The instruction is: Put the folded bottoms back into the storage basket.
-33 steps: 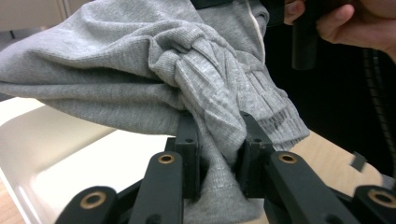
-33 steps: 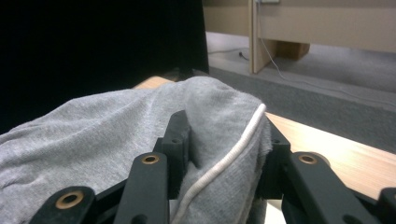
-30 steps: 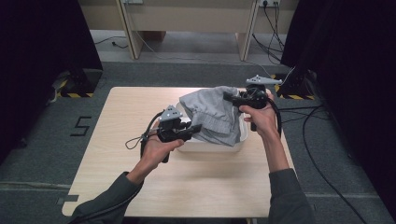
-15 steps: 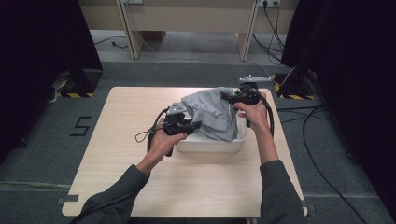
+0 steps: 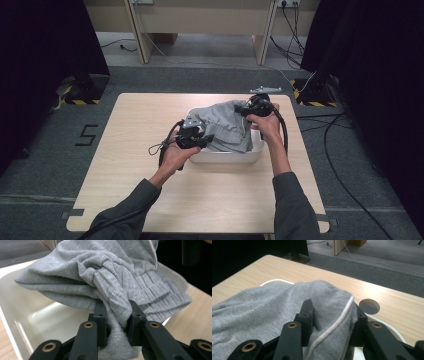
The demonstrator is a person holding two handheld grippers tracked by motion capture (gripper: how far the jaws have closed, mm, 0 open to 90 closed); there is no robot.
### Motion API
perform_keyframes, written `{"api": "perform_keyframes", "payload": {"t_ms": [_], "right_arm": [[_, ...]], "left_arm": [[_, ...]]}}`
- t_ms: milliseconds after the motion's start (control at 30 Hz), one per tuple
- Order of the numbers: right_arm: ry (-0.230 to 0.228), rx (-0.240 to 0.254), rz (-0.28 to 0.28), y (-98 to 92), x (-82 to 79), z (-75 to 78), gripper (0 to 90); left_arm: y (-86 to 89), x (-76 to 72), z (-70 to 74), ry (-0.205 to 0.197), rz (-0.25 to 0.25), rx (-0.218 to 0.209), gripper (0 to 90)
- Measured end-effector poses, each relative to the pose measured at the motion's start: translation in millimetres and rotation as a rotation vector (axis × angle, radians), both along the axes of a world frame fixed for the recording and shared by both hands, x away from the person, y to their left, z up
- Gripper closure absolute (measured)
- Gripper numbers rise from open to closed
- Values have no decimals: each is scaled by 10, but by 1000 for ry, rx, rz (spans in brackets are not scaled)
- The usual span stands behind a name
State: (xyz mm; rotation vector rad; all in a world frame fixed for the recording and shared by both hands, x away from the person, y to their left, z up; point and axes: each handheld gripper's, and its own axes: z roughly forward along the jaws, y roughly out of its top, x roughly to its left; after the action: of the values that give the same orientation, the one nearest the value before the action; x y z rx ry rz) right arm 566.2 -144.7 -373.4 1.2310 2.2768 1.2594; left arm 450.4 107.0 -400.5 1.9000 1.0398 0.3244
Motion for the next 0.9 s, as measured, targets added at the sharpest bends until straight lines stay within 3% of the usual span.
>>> {"api": "perform_keyframes", "payload": {"t_ms": [667, 900], "right_arm": [[56, -84, -16, 103, 99, -244, 629], [83, -122, -23, 134, 105, -295, 599]], "left_arm": [[-31, 30, -197, 71, 13, 10, 697], [-42, 36, -254, 92, 17, 30, 631]]}}
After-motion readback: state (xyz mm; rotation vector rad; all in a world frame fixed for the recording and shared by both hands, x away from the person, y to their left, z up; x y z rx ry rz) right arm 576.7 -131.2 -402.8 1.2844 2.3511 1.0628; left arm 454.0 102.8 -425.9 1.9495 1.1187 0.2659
